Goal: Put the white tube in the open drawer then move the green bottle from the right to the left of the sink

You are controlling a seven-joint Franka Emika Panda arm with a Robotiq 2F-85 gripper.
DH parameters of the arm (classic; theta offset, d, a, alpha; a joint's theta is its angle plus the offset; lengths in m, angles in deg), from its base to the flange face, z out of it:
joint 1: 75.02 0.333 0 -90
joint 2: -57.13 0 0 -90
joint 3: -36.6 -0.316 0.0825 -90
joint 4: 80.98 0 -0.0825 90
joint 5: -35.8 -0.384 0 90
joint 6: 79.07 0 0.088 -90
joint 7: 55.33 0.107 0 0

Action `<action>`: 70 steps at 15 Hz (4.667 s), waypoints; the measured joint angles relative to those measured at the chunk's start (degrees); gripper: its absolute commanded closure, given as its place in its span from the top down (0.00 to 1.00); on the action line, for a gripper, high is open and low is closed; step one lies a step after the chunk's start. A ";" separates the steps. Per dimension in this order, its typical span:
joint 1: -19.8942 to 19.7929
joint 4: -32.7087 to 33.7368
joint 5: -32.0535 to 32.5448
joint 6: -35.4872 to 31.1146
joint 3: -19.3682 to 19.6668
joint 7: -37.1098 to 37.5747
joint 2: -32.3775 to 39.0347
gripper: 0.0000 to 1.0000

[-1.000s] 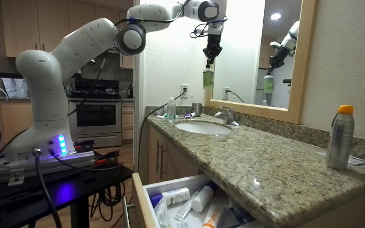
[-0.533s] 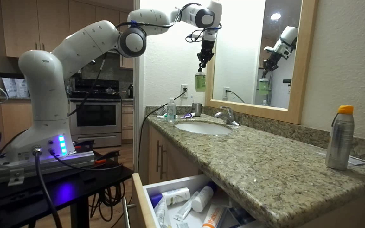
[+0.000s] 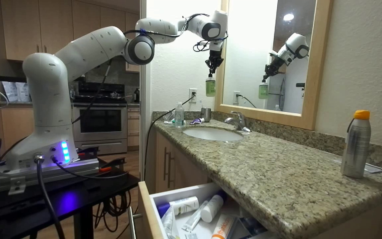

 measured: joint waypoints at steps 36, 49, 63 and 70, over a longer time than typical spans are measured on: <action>4.66 0.12 -0.70 -25.22 -3.32 24.39 15.71 0.02; 4.08 0.13 -1.82 -26.57 -5.37 24.89 19.13 0.02; 0.24 1.03 -4.07 -22.72 -9.46 12.97 17.61 1.00; -1.08 1.60 -3.24 -13.48 -8.46 6.38 8.05 1.00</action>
